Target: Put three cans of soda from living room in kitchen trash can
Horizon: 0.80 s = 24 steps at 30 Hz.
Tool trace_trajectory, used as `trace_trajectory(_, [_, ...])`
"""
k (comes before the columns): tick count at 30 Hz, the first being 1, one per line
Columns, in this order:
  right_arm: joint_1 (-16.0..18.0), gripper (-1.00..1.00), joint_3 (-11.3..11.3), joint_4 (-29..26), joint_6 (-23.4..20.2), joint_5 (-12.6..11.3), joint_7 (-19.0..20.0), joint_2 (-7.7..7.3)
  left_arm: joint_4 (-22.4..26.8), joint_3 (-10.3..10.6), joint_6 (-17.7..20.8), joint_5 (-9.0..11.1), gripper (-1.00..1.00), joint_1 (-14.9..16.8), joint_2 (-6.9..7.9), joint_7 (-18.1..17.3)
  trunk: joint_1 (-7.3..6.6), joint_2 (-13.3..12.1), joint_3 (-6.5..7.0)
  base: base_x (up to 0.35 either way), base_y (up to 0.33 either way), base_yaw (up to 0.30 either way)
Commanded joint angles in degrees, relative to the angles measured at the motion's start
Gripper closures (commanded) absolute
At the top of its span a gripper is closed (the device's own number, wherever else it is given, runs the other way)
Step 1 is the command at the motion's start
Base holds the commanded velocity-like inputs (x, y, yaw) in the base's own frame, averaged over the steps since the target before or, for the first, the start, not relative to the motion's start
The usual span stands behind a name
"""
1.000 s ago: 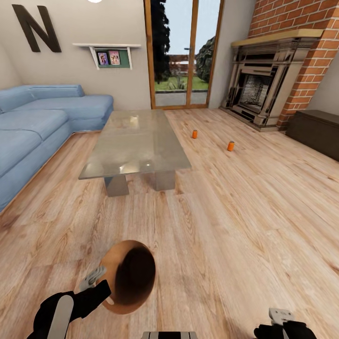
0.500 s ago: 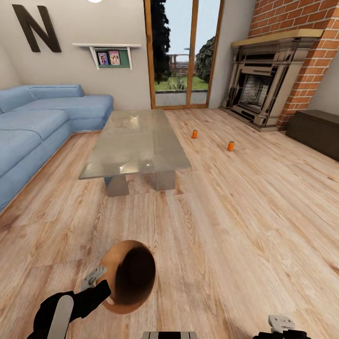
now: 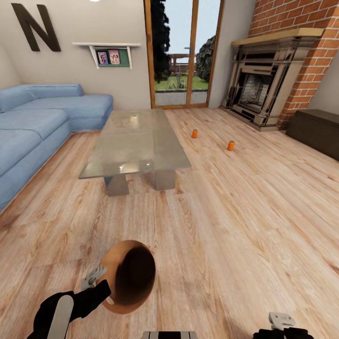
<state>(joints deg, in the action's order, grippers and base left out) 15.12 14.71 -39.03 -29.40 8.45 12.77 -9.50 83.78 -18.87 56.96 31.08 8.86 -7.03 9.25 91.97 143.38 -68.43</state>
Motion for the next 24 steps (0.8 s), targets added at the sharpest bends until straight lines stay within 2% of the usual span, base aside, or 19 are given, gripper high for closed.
trace_trajectory(1, [0.0,-1.0,0.04,-0.06,-0.19,-0.01,0.11,-0.12,0.05,0.06,-0.18,1.67,1.0,0.02,0.0,0.24,-0.01,0.0,-0.08,0.0,0.0,0.0])
trace_trajectory(15, [0.04,-1.0,0.06,-0.08,-0.38,0.0,0.17,-0.32,0.07,0.13,-0.18,1.67,1.0,0.02,0.0,0.24,-0.01,0.0,-1.35,0.0,0.0,0.0])
trace_trajectory(24, [1.7,-1.0,0.01,-0.08,-0.4,0.14,0.24,-0.42,0.07,0.13,-0.18,1.68,1.0,0.02,0.0,0.24,-0.01,0.0,-2.17,0.0,0.0,0.0])
